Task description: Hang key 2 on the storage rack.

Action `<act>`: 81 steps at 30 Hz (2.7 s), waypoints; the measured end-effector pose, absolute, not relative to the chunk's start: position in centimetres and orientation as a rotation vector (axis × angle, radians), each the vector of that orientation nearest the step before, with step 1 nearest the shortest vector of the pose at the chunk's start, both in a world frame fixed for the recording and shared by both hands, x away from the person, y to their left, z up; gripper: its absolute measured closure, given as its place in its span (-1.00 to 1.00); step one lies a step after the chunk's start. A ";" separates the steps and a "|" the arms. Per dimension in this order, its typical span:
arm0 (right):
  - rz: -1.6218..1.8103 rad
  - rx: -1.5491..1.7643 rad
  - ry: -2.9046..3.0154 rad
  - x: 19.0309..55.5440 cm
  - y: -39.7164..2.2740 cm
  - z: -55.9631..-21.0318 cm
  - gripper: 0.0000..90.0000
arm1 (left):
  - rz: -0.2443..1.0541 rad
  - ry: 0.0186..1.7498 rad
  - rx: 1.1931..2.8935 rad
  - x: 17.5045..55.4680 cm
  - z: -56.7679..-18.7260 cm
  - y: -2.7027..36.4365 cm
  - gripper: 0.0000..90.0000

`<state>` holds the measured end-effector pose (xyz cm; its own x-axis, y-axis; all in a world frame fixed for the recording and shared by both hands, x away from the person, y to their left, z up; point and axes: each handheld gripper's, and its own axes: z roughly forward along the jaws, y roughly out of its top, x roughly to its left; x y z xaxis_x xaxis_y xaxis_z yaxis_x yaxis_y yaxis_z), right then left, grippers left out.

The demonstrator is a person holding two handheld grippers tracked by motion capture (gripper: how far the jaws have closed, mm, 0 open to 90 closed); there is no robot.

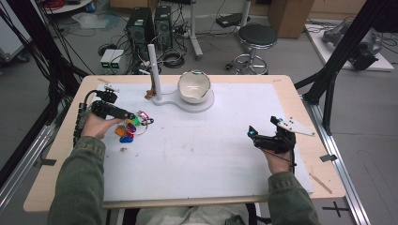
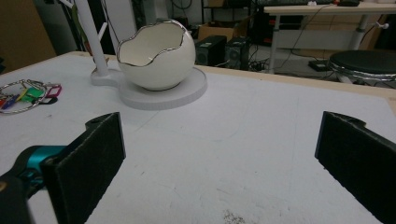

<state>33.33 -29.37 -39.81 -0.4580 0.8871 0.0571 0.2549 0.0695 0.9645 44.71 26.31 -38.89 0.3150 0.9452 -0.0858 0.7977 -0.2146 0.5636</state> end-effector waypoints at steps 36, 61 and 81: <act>1.397 1.142 1.797 33.2 -29.1 -39.9 -0.98 | 0.201 1.549 2.128 44.7 -41.0 26.6 0.55; 1.403 1.139 1.789 33.2 -29.2 -39.8 -0.98 | 0.209 1.477 2.073 44.1 -39.2 27.3 0.88; 1.402 1.140 1.789 33.2 -29.2 -39.8 -0.98 | 0.261 1.304 2.103 43.7 -34.2 24.4 0.88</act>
<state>33.17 -29.21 -39.80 -0.4592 0.8867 0.0548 0.2649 0.0778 0.9611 43.68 24.36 -34.19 0.4879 0.8582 -0.1598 0.7308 -0.3015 0.6124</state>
